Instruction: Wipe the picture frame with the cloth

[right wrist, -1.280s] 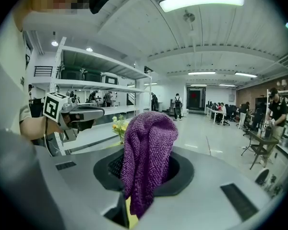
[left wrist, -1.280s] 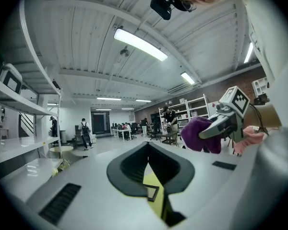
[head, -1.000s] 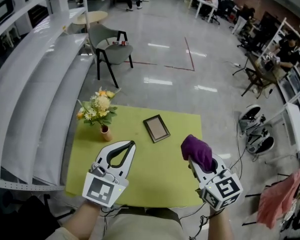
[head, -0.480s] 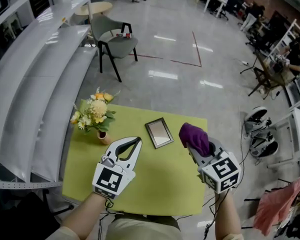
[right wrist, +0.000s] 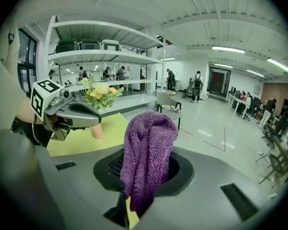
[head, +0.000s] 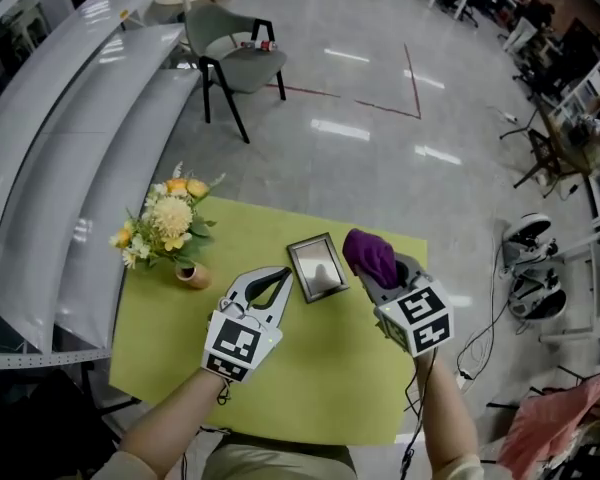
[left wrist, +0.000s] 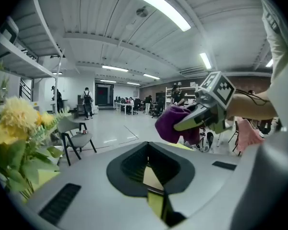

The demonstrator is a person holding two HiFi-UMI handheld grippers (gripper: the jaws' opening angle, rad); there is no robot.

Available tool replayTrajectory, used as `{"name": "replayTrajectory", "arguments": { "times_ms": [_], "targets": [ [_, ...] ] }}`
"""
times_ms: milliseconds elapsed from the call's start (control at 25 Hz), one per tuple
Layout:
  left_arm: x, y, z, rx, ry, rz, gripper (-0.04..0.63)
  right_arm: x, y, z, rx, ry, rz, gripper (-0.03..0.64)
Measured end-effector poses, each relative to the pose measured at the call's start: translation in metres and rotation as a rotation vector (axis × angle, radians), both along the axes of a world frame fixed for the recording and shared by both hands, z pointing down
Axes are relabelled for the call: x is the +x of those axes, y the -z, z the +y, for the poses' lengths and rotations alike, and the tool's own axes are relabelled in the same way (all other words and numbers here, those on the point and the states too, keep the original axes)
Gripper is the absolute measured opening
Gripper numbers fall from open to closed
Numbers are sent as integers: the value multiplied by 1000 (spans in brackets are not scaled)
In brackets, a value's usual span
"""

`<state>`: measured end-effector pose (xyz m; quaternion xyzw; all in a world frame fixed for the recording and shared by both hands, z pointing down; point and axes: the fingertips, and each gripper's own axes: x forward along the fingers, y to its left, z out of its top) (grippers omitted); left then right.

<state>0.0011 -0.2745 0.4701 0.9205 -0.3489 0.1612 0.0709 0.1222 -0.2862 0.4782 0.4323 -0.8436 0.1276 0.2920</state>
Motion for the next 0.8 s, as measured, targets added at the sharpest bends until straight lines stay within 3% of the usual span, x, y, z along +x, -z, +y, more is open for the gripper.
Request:
{"name": "replayTrajectory", "arguments": {
  "times_ms": [240,800],
  "targets": [
    [19,-57,-21,-79,11,-30,8,-7,-54,-30,-14,63,72,92],
    [35,-181,-27,-265,1,-131,8,-21,-157,-64,-14,69,95,92]
  ]
}}
